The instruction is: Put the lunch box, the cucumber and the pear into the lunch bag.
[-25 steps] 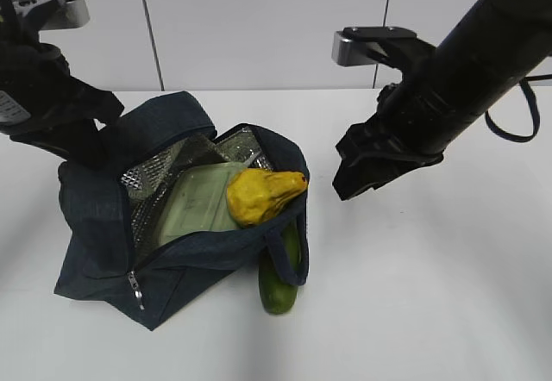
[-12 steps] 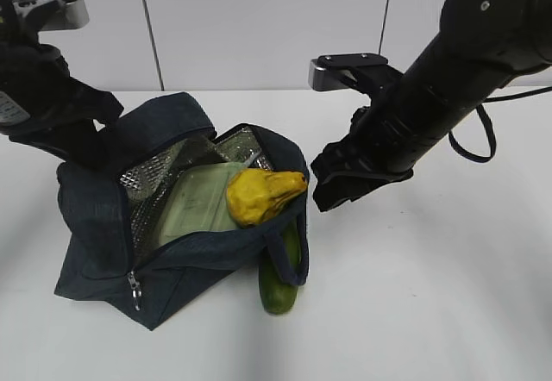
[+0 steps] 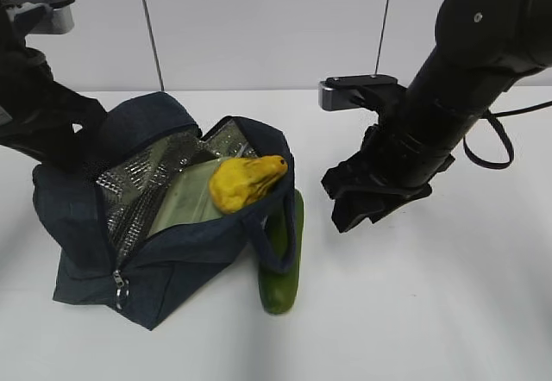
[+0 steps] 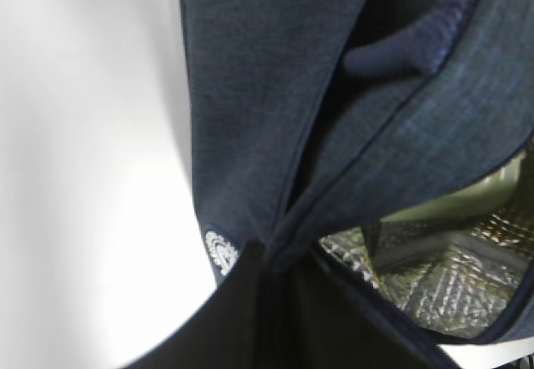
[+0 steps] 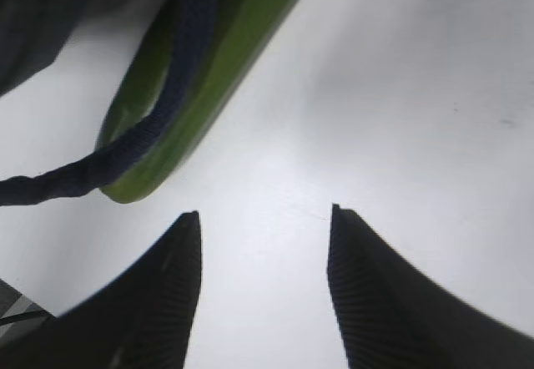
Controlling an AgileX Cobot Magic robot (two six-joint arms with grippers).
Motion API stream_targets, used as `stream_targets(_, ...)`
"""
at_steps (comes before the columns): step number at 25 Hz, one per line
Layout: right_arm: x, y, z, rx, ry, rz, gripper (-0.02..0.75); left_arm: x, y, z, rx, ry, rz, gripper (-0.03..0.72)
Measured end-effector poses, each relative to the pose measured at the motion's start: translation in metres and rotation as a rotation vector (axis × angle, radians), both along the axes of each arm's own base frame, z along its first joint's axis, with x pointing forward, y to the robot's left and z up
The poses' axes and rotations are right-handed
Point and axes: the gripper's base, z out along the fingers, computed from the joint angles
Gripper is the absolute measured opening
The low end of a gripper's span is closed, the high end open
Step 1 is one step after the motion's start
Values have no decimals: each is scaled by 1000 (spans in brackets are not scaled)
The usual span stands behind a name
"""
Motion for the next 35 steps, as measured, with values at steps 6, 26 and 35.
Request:
stream_targets(6, 3, 2, -5, 16, 18, -60, 391, 3, 18, 0, 2, 17, 73, 1)
stream_targets(26, 15, 31, -26, 111, -61, -116, 390, 3, 44, -17, 89, 67, 184, 1)
stream_targets(35, 18, 31, -26, 125, -88, -135, 393, 3, 43, -18, 76, 69, 188, 1)
